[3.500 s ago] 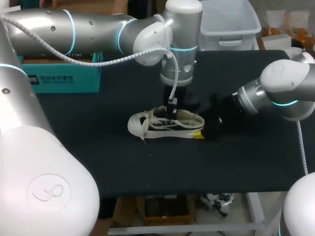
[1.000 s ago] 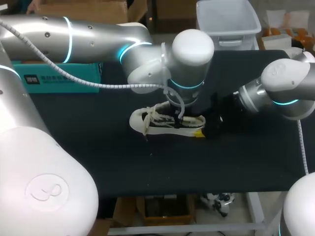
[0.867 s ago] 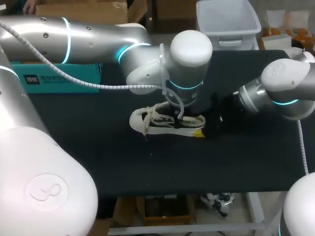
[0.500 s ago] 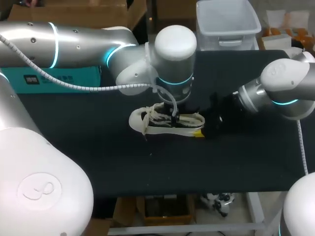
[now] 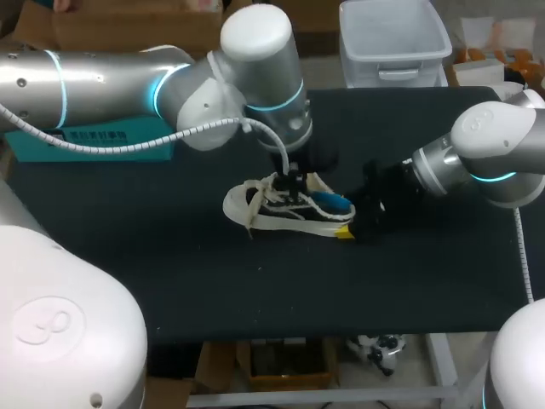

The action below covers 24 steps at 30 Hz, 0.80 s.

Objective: Open the shoe tongue, take the insole out of the shoe, put the insole back into the shoe, and pack the shoe into the shoebox

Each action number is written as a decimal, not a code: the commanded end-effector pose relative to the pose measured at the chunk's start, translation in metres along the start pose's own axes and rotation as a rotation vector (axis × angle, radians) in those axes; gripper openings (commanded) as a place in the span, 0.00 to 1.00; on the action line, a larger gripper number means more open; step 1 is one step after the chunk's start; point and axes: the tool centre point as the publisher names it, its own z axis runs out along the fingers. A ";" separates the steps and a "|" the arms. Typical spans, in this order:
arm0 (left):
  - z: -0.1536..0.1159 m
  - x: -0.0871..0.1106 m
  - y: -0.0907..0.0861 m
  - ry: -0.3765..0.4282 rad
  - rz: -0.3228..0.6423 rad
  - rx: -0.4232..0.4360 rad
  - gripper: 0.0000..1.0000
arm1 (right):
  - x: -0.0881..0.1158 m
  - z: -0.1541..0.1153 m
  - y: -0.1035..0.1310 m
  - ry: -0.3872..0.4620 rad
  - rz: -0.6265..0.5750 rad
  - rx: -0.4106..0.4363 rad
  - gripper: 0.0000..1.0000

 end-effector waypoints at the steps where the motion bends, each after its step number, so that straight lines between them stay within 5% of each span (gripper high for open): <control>1: -0.016 -0.008 -0.003 0.009 0.006 0.013 0.00 | 0.004 0.009 -0.006 0.005 -0.002 0.000 0.00; 16: -0.030 0.011 -0.027 0.189 0.076 0.109 0.00 | 0.004 0.009 -0.006 0.005 -0.002 0.000 0.00; 24: -0.056 0.020 -0.041 0.222 0.121 0.197 0.00 | 0.004 0.009 -0.006 0.005 -0.002 0.000 0.00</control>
